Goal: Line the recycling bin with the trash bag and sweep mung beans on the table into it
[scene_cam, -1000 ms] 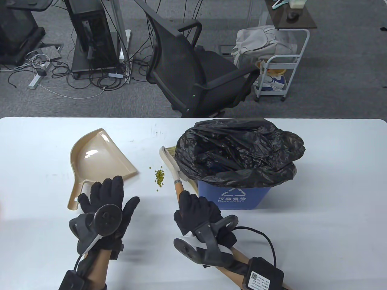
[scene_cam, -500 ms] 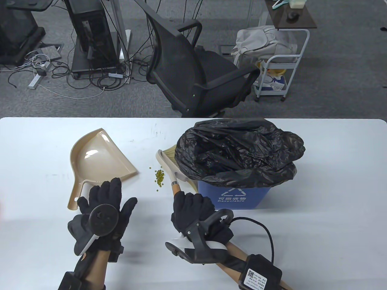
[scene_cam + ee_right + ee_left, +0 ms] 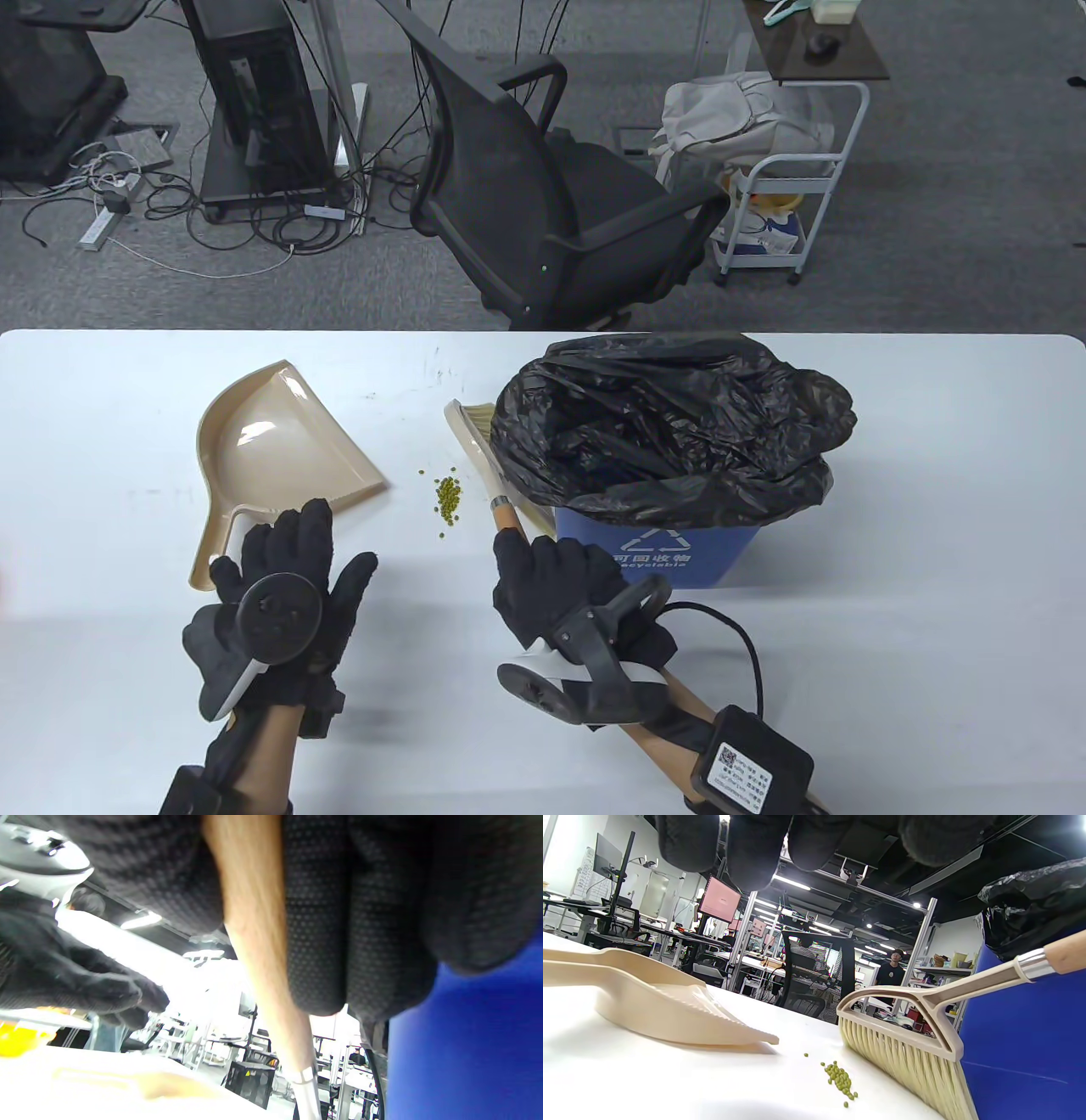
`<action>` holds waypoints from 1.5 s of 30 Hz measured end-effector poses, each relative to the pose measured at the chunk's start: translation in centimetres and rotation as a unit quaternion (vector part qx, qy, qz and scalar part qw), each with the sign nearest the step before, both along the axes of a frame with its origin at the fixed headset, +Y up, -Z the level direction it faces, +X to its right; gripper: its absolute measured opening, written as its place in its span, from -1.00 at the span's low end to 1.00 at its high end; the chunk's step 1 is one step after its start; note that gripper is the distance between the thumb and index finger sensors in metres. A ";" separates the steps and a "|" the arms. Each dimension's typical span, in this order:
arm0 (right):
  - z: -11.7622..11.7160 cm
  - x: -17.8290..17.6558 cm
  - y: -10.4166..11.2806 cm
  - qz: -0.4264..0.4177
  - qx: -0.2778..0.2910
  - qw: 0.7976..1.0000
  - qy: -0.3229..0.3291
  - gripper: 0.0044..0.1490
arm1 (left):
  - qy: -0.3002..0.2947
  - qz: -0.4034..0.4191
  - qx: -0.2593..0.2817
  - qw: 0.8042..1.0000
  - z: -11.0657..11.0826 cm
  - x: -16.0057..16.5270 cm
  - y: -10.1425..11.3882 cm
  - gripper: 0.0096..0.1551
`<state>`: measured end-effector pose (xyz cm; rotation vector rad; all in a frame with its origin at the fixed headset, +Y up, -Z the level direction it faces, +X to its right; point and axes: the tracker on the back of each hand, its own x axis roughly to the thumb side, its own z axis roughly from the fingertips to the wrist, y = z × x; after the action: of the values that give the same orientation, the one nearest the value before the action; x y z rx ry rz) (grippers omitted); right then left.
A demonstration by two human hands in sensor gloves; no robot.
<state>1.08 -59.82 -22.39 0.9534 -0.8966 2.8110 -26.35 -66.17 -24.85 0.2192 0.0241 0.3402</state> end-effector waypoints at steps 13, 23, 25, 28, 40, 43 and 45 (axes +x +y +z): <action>0.7 -0.8 -0.3 -0.129 -0.014 0.991 0.006 -0.31 | 0.012 0.011 -0.003 1.000 -0.1 -0.8 -0.1 0.02; 1.7 -1.8 0.1 -0.140 0.022 0.990 0.008 -0.31 | 0.025 0.020 -0.008 0.999 -0.3 -1.5 -0.3 0.02; 2.0 -1.8 0.3 -0.151 0.024 0.988 0.011 -0.31 | 0.027 0.022 -0.008 0.999 -0.3 -1.7 -0.4 0.02; 2.5 -2.0 0.5 -0.172 0.020 0.985 0.020 -0.31 | 0.030 0.024 -0.008 0.999 -0.3 -1.8 -0.3 0.02; 2.0 -3.0 -1.0 -0.250 -0.034 0.968 0.011 -0.29 | 0.032 0.024 -0.013 0.999 -0.3 -1.8 -0.4 0.02; 1.3 -3.3 -1.5 -0.256 -0.042 0.966 0.002 -0.28 | 0.032 0.024 -0.013 0.999 -0.3 -1.8 -0.4 0.02; 0.9 -3.6 -1.9 -0.259 -0.047 0.965 -0.007 -0.27 | 0.033 0.024 -0.014 0.999 -0.3 -1.8 -0.4 0.02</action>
<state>-2.54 -61.69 -21.44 0.5792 -0.8544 2.3872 -28.11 -66.59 -25.18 0.2021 0.0987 0.3796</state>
